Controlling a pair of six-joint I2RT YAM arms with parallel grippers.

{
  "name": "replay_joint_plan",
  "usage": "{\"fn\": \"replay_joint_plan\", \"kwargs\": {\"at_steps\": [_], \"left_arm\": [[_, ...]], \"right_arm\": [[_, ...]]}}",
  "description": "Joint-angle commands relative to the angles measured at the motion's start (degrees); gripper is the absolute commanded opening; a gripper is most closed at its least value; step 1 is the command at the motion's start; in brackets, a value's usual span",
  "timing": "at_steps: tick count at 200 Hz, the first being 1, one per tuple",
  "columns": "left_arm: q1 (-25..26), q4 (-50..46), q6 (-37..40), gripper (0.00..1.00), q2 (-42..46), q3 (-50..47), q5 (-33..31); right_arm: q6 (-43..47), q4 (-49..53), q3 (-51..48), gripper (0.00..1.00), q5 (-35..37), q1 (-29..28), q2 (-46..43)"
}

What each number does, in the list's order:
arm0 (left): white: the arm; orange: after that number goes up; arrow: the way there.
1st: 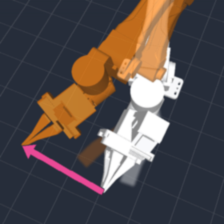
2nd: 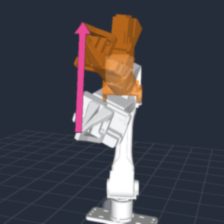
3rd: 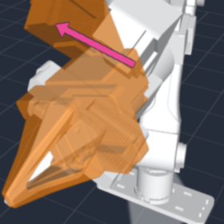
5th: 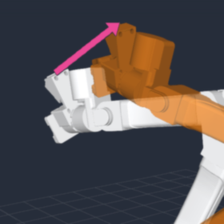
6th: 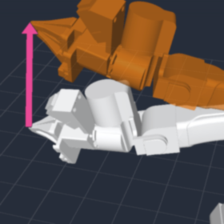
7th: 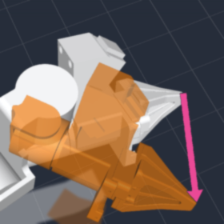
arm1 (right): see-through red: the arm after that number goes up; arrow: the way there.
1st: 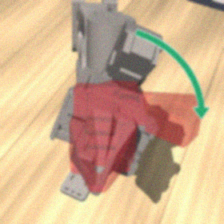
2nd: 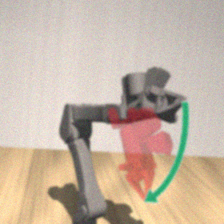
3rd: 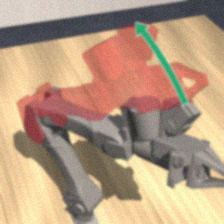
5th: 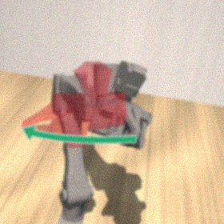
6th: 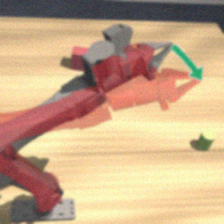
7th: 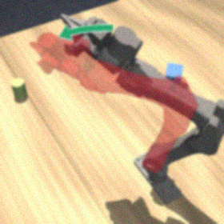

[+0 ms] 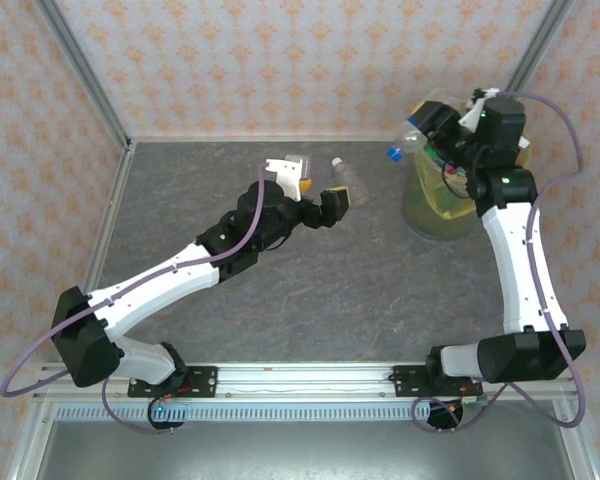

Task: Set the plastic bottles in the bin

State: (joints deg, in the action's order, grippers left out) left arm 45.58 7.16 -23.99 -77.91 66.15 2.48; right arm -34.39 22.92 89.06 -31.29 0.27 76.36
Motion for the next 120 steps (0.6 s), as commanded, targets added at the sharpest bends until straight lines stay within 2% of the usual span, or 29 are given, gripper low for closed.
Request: {"fn": "replay_joint_plan", "kwargs": {"at_steps": [1, 20, 61, 120], "left_arm": [[-0.55, 1.93, -1.22, 0.99, 2.93, -2.13, -1.41], [-0.51, 2.24, -1.80, 0.99, 4.68, -3.68, -1.82], [-0.66, 1.81, -2.31, 0.99, 7.57, -5.90, -2.96], [-1.11, 1.54, -2.12, 0.99, 9.56, -7.40, -4.94]], "right_arm": [[-6.10, -5.69, -1.57, 0.52, 1.19, 4.56, -1.17], [-9.04, -8.74, -2.92, 0.52, 3.64, 8.17, -1.06], [-9.36, -9.19, -0.05, 0.52, 8.41, 13.46, 3.03], [-8.88, -9.73, 3.63, 0.52, 10.25, 16.77, 10.48]]}}
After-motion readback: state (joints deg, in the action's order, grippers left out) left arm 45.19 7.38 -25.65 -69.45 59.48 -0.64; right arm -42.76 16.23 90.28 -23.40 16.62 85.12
